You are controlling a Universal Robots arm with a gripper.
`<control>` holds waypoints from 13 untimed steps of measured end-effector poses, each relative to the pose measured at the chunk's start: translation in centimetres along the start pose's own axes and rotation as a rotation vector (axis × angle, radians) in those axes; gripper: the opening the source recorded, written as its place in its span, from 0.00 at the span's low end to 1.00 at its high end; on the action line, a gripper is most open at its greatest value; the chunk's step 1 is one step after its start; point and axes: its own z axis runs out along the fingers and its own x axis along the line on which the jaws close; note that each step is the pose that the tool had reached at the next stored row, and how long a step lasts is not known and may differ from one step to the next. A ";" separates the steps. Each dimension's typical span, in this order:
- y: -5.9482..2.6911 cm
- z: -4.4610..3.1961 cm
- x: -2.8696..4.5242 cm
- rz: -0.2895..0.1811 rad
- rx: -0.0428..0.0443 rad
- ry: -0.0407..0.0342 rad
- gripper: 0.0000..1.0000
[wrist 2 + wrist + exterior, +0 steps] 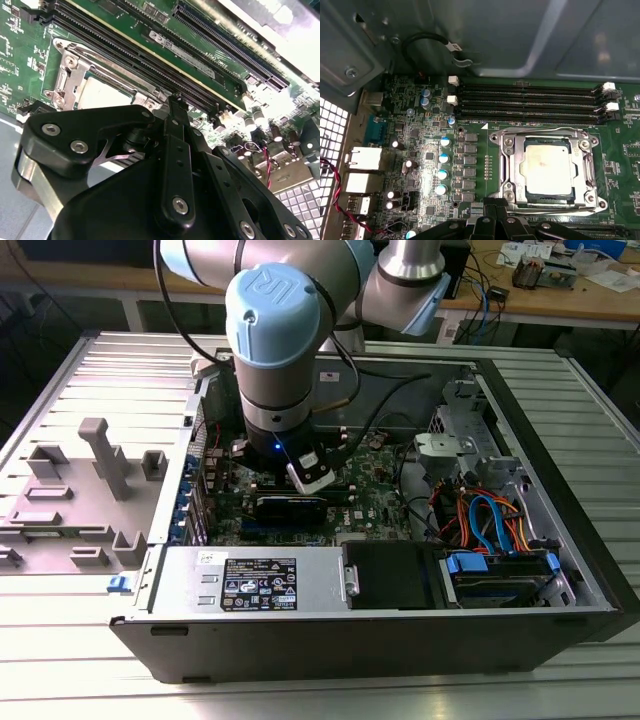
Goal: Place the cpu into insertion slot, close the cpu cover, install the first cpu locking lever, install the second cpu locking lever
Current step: 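Install the second cpu locking lever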
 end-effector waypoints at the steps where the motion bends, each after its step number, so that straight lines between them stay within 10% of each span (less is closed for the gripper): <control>1: 0.00 0.04 0.00 0.000 -0.0011 0.0000 0.11; 13: -0.06 0.71 0.08 0.000 -0.0066 -0.0002 0.11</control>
